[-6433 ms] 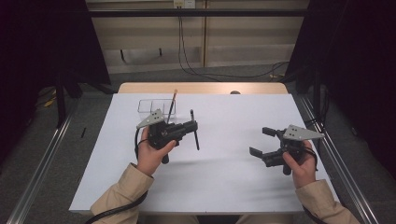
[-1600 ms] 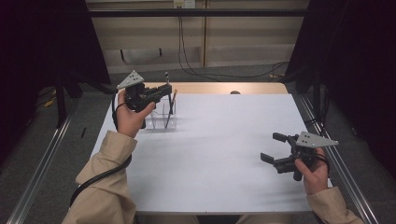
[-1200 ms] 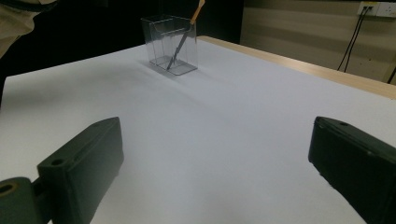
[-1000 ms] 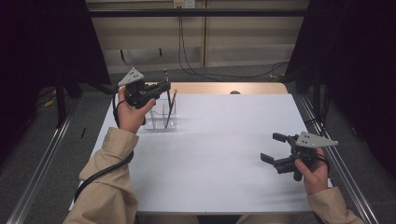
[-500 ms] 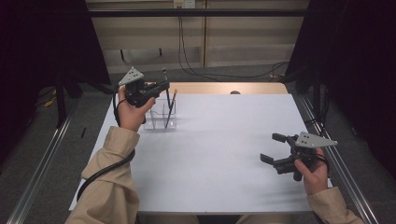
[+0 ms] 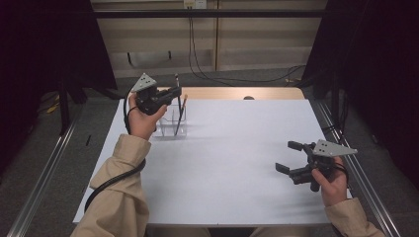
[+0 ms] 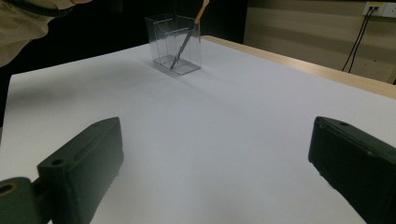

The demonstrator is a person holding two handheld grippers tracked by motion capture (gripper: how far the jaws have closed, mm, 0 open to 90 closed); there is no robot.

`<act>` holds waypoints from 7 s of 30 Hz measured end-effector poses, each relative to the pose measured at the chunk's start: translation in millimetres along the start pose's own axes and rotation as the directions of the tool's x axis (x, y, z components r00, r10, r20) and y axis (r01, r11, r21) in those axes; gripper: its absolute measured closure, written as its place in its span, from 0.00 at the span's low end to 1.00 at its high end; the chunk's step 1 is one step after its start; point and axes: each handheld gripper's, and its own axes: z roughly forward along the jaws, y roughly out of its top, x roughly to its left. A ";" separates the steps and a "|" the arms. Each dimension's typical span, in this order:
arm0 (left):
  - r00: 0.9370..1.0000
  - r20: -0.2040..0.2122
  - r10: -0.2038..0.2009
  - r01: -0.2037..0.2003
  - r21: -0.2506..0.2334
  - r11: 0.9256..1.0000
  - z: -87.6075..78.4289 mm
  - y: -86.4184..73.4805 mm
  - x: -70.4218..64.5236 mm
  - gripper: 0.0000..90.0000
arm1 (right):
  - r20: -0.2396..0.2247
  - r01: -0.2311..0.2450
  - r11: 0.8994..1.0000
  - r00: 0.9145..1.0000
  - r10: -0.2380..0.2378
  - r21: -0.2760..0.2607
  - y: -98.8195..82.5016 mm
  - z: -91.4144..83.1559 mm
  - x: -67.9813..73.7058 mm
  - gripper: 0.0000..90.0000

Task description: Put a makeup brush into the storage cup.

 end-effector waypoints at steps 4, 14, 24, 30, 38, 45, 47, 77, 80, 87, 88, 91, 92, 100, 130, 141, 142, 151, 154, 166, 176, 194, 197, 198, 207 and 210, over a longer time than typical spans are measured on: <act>1.000 -0.002 0.000 0.000 0.006 1.000 1.4 -2.2 0.4 0.93 | 0.000 0.000 1.000 1.000 0.000 0.001 -0.2 0.2 -0.1 0.03; 1.000 -0.009 -0.003 0.003 0.011 1.000 3.6 -8.2 1.5 0.93 | -0.002 0.001 1.000 1.000 -0.001 0.001 0.0 -0.1 -0.1 0.03; 1.000 -0.016 -0.001 0.001 0.015 1.000 6.2 -13.1 1.8 0.93 | 0.002 0.001 1.000 1.000 -0.001 0.002 -0.1 0.0 -0.1 0.03; 1.000 -0.015 -0.004 0.004 0.022 1.000 8.5 -16.0 1.2 0.93 | 0.000 0.004 1.000 1.000 -0.004 0.002 0.0 0.2 0.0 0.03; 1.000 -0.012 -0.006 0.006 0.027 1.000 11.9 -19.5 0.7 0.93 | 0.000 0.001 1.000 1.000 -0.001 0.003 -0.2 -0.1 -0.5 0.03; 1.000 -0.011 -0.005 0.005 0.032 0.999 13.9 -21.9 0.1 0.93 | 0.001 0.001 1.000 1.000 -0.001 0.002 -0.2 -0.5 -0.7 0.03; 1.000 -0.009 -0.012 0.012 0.030 0.999 14.5 -23.2 -0.4 0.93 | 0.003 0.001 1.000 1.000 -0.001 0.003 -0.2 -0.6 -0.8 0.03; 1.000 -0.013 -0.014 0.015 0.040 0.999 15.8 -31.6 0.2 0.93 | 0.002 0.001 1.000 1.000 -0.001 0.002 -0.3 -0.7 -0.4 0.03; 1.000 -0.013 -0.014 0.014 0.040 0.999 16.0 -32.1 0.1 0.93 | 0.002 0.001 1.000 1.000 -0.001 0.003 -0.3 -0.9 -0.5 0.03; 1.000 -0.013 -0.018 0.018 0.040 0.999 16.6 -33.5 0.2 0.93 | 0.001 -0.002 1.000 1.000 0.002 0.002 -0.8 -0.9 -0.2 0.03; 1.000 -0.013 -0.018 0.018 0.039 0.999 16.5 -33.5 0.0 0.93 | 0.003 -0.001 1.000 1.000 0.001 0.003 -0.7 -0.9 -0.1 0.03; 1.000 -0.014 -0.016 0.017 0.039 0.999 16.4 -33.5 0.0 0.93 | 0.003 0.001 1.000 1.000 -0.001 0.006 -0.9 -0.5 0.1 0.03; 1.000 -0.013 -0.016 0.016 0.040 0.999 16.3 -33.5 0.2 0.93 | 0.001 0.000 1.000 1.000 0.000 0.005 -0.9 -0.6 0.1 0.03; 1.000 -0.012 -0.021 0.022 0.044 0.999 16.4 -37.1 0.2 0.93 | 0.001 0.001 1.000 1.000 -0.001 0.005 -0.7 -0.8 0.2 0.03; 0.995 0.018 -0.103 0.103 0.022 0.994 10.0 -43.3 -1.5 0.48 | -0.001 0.000 1.000 1.000 0.000 0.003 -0.5 -1.3 0.1 0.03; 0.993 0.031 -0.111 0.111 0.003 0.994 0.4 -40.5 -0.4 0.16 | -0.005 0.000 1.000 1.000 0.000 0.003 0.0 1.1 -0.3 0.03; 0.994 0.033 -0.103 0.103 0.008 0.995 -0.7 -40.6 -0.2 0.15 | -0.006 0.000 1.000 1.000 0.000 0.004 0.2 1.3 -0.1 0.03; 0.994 0.055 -0.092 0.092 0.000 0.996 -6.3 -42.5 0.2 0.06 | -0.001 -0.001 1.000 1.000 0.001 0.006 0.0 1.9 -0.2 0.03; 0.994 0.061 -0.096 0.096 -0.005 0.995 -7.9 -42.9 0.5 0.05 | -0.004 0.002 1.000 1.000 -0.002 0.008 -0.2 2.1 0.5 0.03; 0.994 0.096 -0.047 0.048 -0.008 0.999 -15.8 -43.4 -4.4 0.00 | -0.005 0.006 1.000 1.000 -0.006 0.007 0.2 1.5 1.2 0.03; 0.993 0.113 -0.041 0.042 -0.004 0.999 -21.4 -46.1 -7.8 0.00 | -0.005 0.007 1.000 1.000 -0.007 0.008 0.4 1.4 1.5 0.03; 0.991 0.132 -0.035 0.036 -0.007 0.999 -36.9 -53.4 -10.8 0.00 | 0.002 0.010 1.000 1.000 -0.010 0.006 0.5 -1.2 2.4 0.03; 0.990 0.134 -0.033 0.034 -0.008 0.999 -40.7 -54.6 -11.2 0.00 | 0.003 0.012 1.000 1.000 -0.012 0.006 0.3 -1.8 2.1 0.03; 0.990 0.134 -0.031 0.033 -0.009 0.999 -41.9 -54.9 -11.3 0.00 | 0.003 0.008 1.000 1.000 -0.008 0.006 0.3 -2.0 2.0 0.03; 0.989 0.142 -0.036 0.039 -0.018 0.999 -51.4 -58.5 -10.9 0.00 | 0.003 0.011 1.000 1.000 -0.011 0.007 0.1 -1.5 2.2 0.03; 0.989 0.143 -0.038 0.041 -0.019 0.999 -53.5 -60.5 -10.7 0.00 | 0.004 0.010 1.000 1.000 -0.010 0.009 0.0 -1.4 2.1 0.03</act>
